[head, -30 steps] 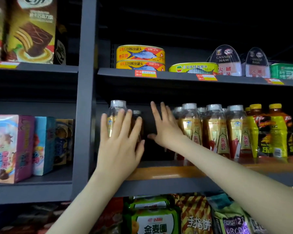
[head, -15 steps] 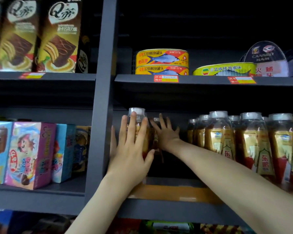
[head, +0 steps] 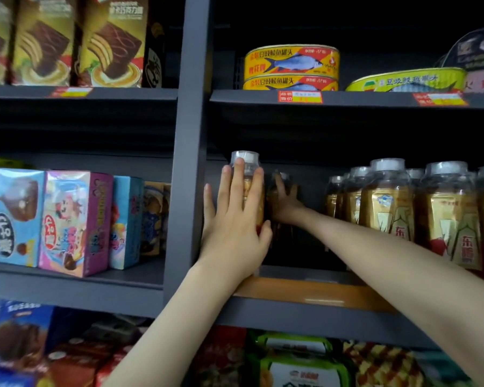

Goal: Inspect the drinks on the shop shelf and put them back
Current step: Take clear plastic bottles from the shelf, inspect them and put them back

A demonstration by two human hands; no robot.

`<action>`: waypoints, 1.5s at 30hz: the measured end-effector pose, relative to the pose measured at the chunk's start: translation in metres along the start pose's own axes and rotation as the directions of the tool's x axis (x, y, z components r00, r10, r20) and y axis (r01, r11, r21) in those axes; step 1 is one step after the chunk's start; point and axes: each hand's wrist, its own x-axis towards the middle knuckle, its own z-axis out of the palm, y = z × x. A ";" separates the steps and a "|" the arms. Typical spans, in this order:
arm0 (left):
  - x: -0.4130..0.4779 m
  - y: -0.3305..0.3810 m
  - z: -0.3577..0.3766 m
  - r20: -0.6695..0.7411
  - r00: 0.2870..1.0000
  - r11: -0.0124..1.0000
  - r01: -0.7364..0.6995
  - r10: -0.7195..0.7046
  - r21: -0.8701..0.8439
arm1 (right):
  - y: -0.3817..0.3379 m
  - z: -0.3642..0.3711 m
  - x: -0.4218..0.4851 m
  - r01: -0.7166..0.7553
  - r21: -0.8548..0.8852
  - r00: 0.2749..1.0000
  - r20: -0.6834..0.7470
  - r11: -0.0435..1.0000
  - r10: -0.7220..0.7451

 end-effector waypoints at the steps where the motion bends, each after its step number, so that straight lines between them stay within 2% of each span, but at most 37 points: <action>1: 0.000 0.000 0.000 0.005 1.000 1.000 -0.003 0.003 -0.009 | 0.001 0.000 0.000 0.013 0.007 1.000 -0.012 1.000 -0.013; 6: 0.000 0.000 0.001 0.006 1.000 0.999 -0.014 0.014 -0.034 | 0.002 -0.003 -0.008 0.049 0.074 0.996 -0.084 0.996 -0.043; 14: -0.001 0.001 -0.001 0.028 1.000 0.997 -0.005 0.007 -0.075 | 0.006 -0.023 -0.057 0.190 0.017 0.962 -0.201 0.982 -0.182; 18: -0.001 0.002 -0.004 0.042 0.999 0.997 -0.004 0.007 -0.083 | 0.006 -0.036 -0.093 0.197 0.048 0.948 -0.263 0.979 -0.178; 22: -0.001 0.002 -0.004 0.053 0.998 0.997 -0.011 0.015 -0.073 | 0.010 -0.052 -0.138 0.345 -0.097 0.872 -0.335 0.933 -0.357; 27: -0.002 0.006 -0.009 -0.027 0.998 0.979 -0.066 0.062 -0.195 | 0.016 -0.071 -0.189 0.489 -0.331 0.696 -0.409 0.807 -0.590; 29: -0.011 0.016 -0.017 -0.086 0.994 0.918 -0.100 0.073 -0.384 | 0.018 -0.079 -0.209 0.530 -0.382 0.617 -0.439 0.757 -0.653; 32: -0.030 0.042 -0.041 -0.050 0.997 0.684 -0.078 0.060 -0.726 | 0.017 -0.089 -0.246 0.599 -0.337 0.532 -0.511 0.726 -0.676; 36: -0.064 0.088 -0.087 -0.057 0.991 0.388 -0.101 0.123 -0.916 | 0.019 -0.086 -0.307 0.757 -0.185 0.454 -0.541 0.626 -0.708; 37: -0.075 0.099 -0.095 -0.037 0.995 0.348 -0.069 0.097 -0.935 | 0.021 -0.079 -0.324 0.774 -0.136 0.466 -0.540 0.619 -0.701; 39: -0.106 0.116 -0.104 -0.002 1.000 0.344 -0.008 0.016 -0.939 | 0.030 -0.065 -0.359 0.763 0.024 0.564 -0.512 0.646 -0.648; 41: -0.150 0.128 -0.105 0.092 0.995 0.353 0.100 -0.041 -0.930 | 0.047 -0.053 -0.396 0.694 0.269 0.715 -0.363 0.668 -0.598; 42: -0.175 0.132 -0.103 0.163 0.985 0.361 0.175 -0.063 -0.916 | 0.058 -0.047 -0.413 0.640 0.389 0.766 -0.255 0.662 -0.590; 45: -0.260 0.145 -0.096 0.392 0.917 0.445 0.380 -0.069 -0.811 | 0.098 -0.013 -0.461 0.385 0.712 0.847 -0.021 0.587 -0.531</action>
